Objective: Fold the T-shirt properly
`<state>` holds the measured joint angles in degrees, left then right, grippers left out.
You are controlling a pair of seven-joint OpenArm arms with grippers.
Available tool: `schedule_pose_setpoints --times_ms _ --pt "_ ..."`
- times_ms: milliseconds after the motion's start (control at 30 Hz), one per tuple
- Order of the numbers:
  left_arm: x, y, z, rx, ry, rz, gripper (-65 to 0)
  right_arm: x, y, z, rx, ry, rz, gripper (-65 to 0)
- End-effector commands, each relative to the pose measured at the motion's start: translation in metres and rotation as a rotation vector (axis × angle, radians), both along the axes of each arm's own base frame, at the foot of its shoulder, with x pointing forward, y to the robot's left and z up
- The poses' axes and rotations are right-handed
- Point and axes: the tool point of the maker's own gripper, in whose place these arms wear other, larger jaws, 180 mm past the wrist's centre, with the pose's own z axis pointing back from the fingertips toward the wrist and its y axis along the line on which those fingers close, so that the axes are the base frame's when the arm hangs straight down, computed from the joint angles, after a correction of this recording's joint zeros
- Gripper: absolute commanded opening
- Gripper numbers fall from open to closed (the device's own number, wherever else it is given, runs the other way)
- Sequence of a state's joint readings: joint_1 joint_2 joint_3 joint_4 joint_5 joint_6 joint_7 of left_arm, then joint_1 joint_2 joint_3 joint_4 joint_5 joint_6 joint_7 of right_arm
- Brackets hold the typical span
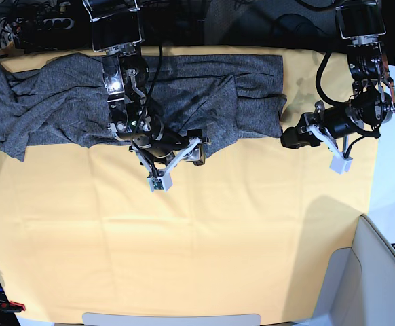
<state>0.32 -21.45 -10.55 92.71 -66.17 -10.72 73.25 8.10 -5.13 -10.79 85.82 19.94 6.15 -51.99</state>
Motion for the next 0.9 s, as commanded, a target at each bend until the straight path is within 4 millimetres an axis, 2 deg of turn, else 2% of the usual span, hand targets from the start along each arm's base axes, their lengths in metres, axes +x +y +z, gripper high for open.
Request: schedule_pose_setpoints --times_ms 0,167,400,500,633,700,867 --pt "0.008 0.001 0.013 -0.003 -0.045 -0.002 -48.7 0.008 0.007 0.012 0.028 -0.035 0.004 -24.2" --pt "0.008 0.001 0.013 -0.003 -0.045 -0.003 -48.7 0.004 0.008 -0.001 0.024 0.004 0.008 -24.2" --pt "0.008 0.001 0.013 -0.003 -0.045 -0.003 -48.7 -0.008 0.042 0.002 0.009 -0.009 0.122 -24.2" --pt "0.008 0.001 0.013 -0.003 -0.045 -0.003 -48.7 -0.011 0.049 0.002 0.006 -0.011 0.146 -24.2" --pt "0.007 0.002 0.012 -0.003 -0.042 0.001 -48.7 -0.012 0.049 0.001 0.006 -0.009 0.146 -24.5" --pt "0.007 0.003 0.012 -0.003 -0.042 0.002 -48.7 -0.012 0.048 0.001 0.004 -0.009 0.146 -28.5" --pt "0.006 0.001 0.011 -0.005 -0.039 -0.002 -48.7 -0.011 0.047 0.001 0.001 -0.01 0.146 -51.3"
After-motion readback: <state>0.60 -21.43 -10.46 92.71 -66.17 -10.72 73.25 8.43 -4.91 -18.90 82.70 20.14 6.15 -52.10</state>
